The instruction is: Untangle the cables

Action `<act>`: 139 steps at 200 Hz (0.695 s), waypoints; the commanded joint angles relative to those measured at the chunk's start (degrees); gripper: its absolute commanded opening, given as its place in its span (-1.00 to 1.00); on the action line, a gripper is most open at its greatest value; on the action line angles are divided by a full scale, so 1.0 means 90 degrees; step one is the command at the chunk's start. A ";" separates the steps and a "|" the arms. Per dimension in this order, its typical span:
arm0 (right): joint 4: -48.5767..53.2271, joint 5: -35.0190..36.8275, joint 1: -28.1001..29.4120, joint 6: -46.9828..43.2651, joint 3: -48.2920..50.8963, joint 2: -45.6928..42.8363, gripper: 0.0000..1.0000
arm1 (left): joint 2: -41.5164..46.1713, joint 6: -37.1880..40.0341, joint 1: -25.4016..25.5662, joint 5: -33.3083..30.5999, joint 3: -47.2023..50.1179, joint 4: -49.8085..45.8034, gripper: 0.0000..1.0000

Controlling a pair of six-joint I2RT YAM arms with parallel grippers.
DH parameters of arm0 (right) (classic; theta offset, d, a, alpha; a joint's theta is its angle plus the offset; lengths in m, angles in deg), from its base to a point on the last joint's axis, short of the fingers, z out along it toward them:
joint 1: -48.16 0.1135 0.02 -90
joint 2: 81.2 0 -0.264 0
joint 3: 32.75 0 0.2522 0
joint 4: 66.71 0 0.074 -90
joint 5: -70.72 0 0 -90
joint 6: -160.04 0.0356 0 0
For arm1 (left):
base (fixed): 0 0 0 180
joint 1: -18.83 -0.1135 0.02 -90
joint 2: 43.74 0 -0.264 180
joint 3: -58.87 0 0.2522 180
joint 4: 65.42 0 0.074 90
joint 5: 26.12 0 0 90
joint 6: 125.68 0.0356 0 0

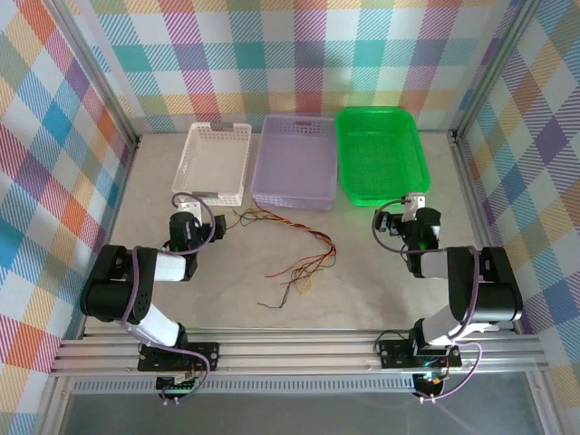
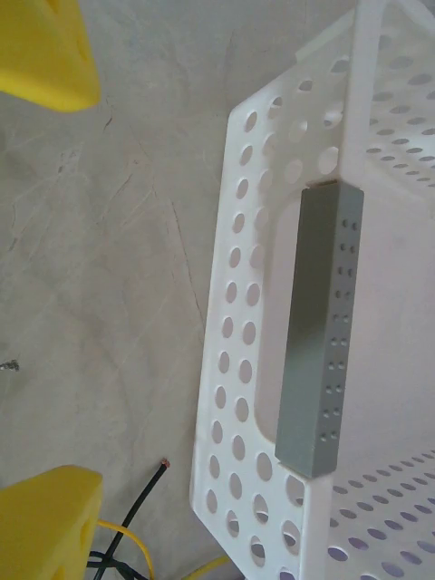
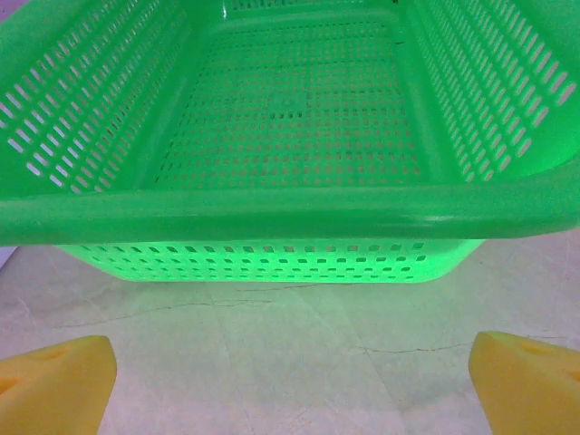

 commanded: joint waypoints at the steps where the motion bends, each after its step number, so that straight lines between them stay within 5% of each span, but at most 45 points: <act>1: -0.0122 -0.0031 -0.0007 -0.0001 -0.0129 0.0031 0.99 | 0.0044 0.0103 -0.0033 0.0117 -0.0130 0.0087 1.00; 139: -0.0115 0.0188 -0.0008 0.0103 -0.0052 -0.0191 0.99 | 0.0042 0.0102 -0.0034 0.0115 -0.0130 0.0083 1.00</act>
